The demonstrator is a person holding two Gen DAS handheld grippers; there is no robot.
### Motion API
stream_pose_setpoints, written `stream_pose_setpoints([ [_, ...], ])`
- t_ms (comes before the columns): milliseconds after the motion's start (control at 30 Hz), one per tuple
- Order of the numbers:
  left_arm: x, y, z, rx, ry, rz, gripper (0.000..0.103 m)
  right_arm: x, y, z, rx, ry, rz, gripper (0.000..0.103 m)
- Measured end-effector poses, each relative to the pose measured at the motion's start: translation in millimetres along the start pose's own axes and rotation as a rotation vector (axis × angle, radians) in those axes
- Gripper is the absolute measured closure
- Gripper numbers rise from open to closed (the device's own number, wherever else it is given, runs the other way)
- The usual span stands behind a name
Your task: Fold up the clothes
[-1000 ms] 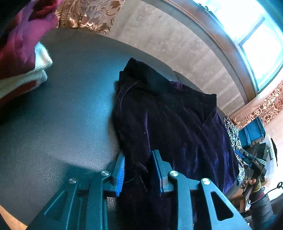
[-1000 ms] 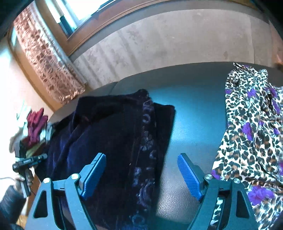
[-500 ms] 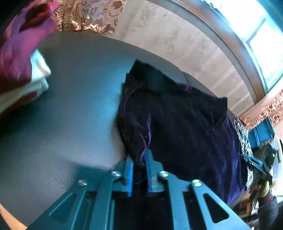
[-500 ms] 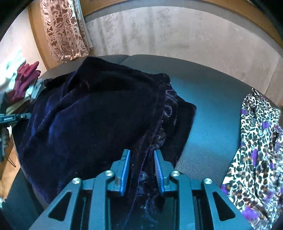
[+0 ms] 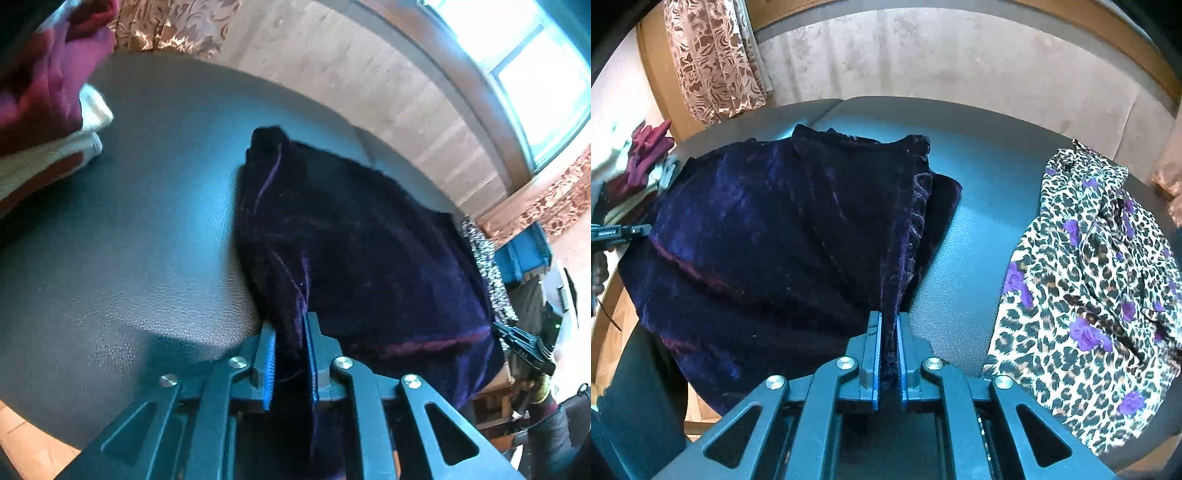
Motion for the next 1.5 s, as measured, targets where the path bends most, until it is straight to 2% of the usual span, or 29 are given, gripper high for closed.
stream_pose_setpoints([
  [33, -1.7, 5.7, 5.5, 0.022, -0.005, 0.015, 0.088, -0.2, 2.7, 2.3, 0.001, 0.015, -0.004, 0.076],
  [67, -3.5, 11.5, 11.0, 0.045, -0.01, 0.031, 0.087, 1.0, 7.3, 5.9, 0.009, 0.028, -0.021, 0.058],
  [133, -9.0, 25.1, 18.9, 0.095, -0.005, 0.078, 0.086, 5.9, 21.6, 15.5, 0.048, 0.056, -0.075, 0.042],
  [233, -5.5, 39.5, 19.6, 0.143, -0.013, 0.114, 0.083, 15.3, 59.5, 19.7, 0.163, 0.102, -0.183, 0.041],
  [300, 2.9, 47.9, 11.6, 0.15, -0.003, 0.09, 0.083, 16.5, 81.8, 4.7, 0.207, 0.104, -0.205, 0.041],
  [333, 7.7, 52.1, 6.6, 0.151, 0.005, 0.072, 0.083, 16.6, 88.8, -7.0, 0.209, 0.094, -0.207, 0.041],
  [433, 24.0, 37.5, 1.4, 0.152, 0.008, 0.015, 0.083, 16.2, 100.1, -49.2, 0.172, 0.038, -0.195, 0.041],
  [500, 37.4, 34.9, -3.6, 0.148, -0.008, -0.016, 0.081, 15.6, 99.5, -79.4, 0.119, 0.013, -0.183, 0.043],
  [533, 41.6, 31.9, -7.4, 0.135, -0.015, -0.033, 0.08, 14.2, 98.5, -89.2, 0.095, 0.0, -0.158, 0.058],
  [567, 43.4, 26.8, -13.2, 0.115, -0.008, -0.056, 0.08, 11.9, 97.8, -94.9, 0.076, -0.014, -0.119, 0.088],
  [633, 41.3, 13.6, -32.9, 0.071, 0.019, -0.114, 0.08, 11.0, 100.2, -98.4, 0.065, -0.048, -0.06, 0.091],
  [667, 39.4, 6.1, -37.9, 0.053, 0.027, -0.137, 0.08, 14.7, 105.9, -90.6, 0.094, -0.071, -0.052, 0.097],
  [700, 37.4, -1.4, -42.9, 0.035, 0.035, -0.16, 0.08, 21.0, 108.9, -84.5, 0.116, -0.096, -0.057, 0.097],
  [767, 37.0, -4.5, -43.3, 0.044, 0.035, -0.179, 0.08, 45.6, 102.0, -84.8, 0.105, -0.151, -0.12, 0.097],
  [900, 36.4, -3.0, -39.5, 0.038, 0.046, -0.158, 0.08, 55.2, 88.3, -102.5, 0.093, -0.157, -0.168, 0.094],
  [933, 36.6, -2.6, -38.3, 0.038, 0.051, -0.158, 0.08, 54.1, 89.9, -102.4, 0.098, -0.164, -0.165, 0.087],
  [1000, 37.4, -1.0, -34.3, 0.041, 0.065, -0.159, 0.08, 53.9, 91.9, -102.8, 0.095, -0.17, -0.176, 0.08],
  [1067, 40.5, 2.7, -28.4, 0.056, 0.08, -0.174, 0.08, 59.5, 91.2, -96.3, 0.086, -0.2, -0.176, 0.06],
  [1133, 45.1, 8.0, -22.0, 0.088, 0.078, -0.182, 0.079, 57.5, 100.2, -78.2, 0.134, -0.233, -0.148, 0.059],
  [1200, 51.0, 15.5, -19.4, 0.117, 0.064, -0.177, 0.078, 45.3, 115.3, -59.7, 0.2, -0.196, -0.143, 0.058],
  [1300, 63.6, 32.8, -24.0, 0.155, 0.053, -0.168, 0.076, -3.6, 135.8, -51.3, 0.252, -0.076, -0.107, 0.045],
  [1400, 79.3, 51.9, -32.7, 0.199, 0.034, -0.181, 0.073, -54.5, 140.4, -63.2, 0.232, 0.029, -0.041, 0.04],
  [1500, 85.0, 59.8, -60.6, 0.19, 0.05, -0.204, 0.07, -77.3, 132.3, -87.2, 0.179, 0.047, 0.015, 0.04],
])
Point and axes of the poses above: each gripper's, at about its wrist camera, not at the fingertips, and z roughly against the way its jaws point, x to its right, y to its top, the point moved 10 cm from there along -z, roughly the way its jaws point, and after that the axes turned 13 degrees about x, right-handed, at the moved point
